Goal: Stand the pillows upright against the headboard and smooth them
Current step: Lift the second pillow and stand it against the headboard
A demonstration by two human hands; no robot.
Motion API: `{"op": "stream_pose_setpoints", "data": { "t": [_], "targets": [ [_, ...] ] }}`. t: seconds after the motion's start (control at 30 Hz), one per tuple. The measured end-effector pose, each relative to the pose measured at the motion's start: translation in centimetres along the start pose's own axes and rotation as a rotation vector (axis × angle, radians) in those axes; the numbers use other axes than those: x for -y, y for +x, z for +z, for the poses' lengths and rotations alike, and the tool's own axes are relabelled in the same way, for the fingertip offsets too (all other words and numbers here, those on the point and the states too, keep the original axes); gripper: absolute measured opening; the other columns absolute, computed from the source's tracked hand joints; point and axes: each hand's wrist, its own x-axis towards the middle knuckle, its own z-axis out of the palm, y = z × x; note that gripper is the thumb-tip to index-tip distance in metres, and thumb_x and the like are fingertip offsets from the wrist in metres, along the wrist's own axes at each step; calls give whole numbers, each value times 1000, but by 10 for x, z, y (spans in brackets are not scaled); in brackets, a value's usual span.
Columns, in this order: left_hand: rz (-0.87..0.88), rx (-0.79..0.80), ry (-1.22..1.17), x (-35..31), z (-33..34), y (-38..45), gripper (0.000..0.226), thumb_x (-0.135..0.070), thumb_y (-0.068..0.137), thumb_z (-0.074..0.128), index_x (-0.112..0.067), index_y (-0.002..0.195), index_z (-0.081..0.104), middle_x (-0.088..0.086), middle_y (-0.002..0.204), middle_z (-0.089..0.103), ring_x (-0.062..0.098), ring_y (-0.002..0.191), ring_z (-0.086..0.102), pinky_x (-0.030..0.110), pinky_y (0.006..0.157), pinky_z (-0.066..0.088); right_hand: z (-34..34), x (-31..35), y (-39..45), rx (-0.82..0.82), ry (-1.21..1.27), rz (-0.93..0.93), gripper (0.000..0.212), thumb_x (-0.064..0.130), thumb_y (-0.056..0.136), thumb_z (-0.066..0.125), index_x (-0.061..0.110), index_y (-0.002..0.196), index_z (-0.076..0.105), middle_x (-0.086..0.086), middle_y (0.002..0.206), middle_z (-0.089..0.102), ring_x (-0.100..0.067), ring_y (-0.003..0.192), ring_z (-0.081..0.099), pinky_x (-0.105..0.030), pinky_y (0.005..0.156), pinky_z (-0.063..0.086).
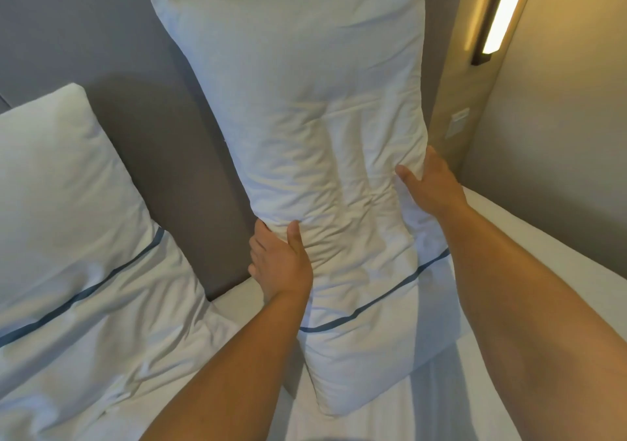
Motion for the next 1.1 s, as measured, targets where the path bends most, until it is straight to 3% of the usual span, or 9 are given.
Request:
{"op": "stream_pose_setpoints", "data": {
  "t": [0.1, 0.23, 0.4, 0.6, 0.83, 1.1],
  "targets": [
    [16, 27, 50, 1, -7, 0, 65, -50, 98, 33, -13, 149, 19, 13, 143, 41, 33, 130, 38, 49, 103, 28, -8, 6, -19, -43, -90, -13, 91, 74, 87, 39, 18, 154, 16, -11, 157, 30, -35, 140, 34, -54, 108, 33],
    [12, 35, 110, -1, -23, -5, 66, -48, 99, 32, -12, 151, 15, 13, 152, 32, 34, 135, 33, 49, 107, 25, -15, 15, -48, -127, -188, -116, 80, 64, 92, 42, 12, 151, 25, -15, 152, 36, -37, 137, 36, -50, 106, 32],
    [112, 40, 124, -7, -53, -11, 68, -48, 98, 33, -9, 151, 16, 12, 156, 27, 29, 142, 26, 46, 115, 20, -19, 31, -83, -156, -280, -258, 75, 62, 94, 40, 12, 150, 30, -15, 155, 35, -33, 141, 31, -50, 112, 27],
    [170, 78, 97, -17, -83, -15, 77, -54, 95, 37, -9, 152, 10, 12, 159, 19, 27, 146, 18, 42, 118, 16, -33, 52, -114, -195, -332, -299, 72, 62, 95, 38, 14, 149, 32, -12, 157, 31, -30, 145, 26, -50, 117, 20],
    [125, 141, -7, -29, -68, -11, 100, -68, 84, 48, -12, 153, 2, 7, 162, 8, 24, 148, 11, 41, 120, 14, -48, 36, -94, -212, -318, -91, 84, 70, 92, 31, 16, 154, 17, -11, 163, 15, -29, 149, 11, -52, 119, 11],
    [-17, 159, -184, -20, -22, 8, 109, -67, 76, 60, -14, 153, 4, 7, 161, 11, 28, 147, 15, 46, 117, 21, -11, 9, -33, -116, -25, 162, 104, 79, 82, 43, 13, 155, 10, -11, 163, 14, -30, 149, 15, -51, 116, 20]
  ]
}}
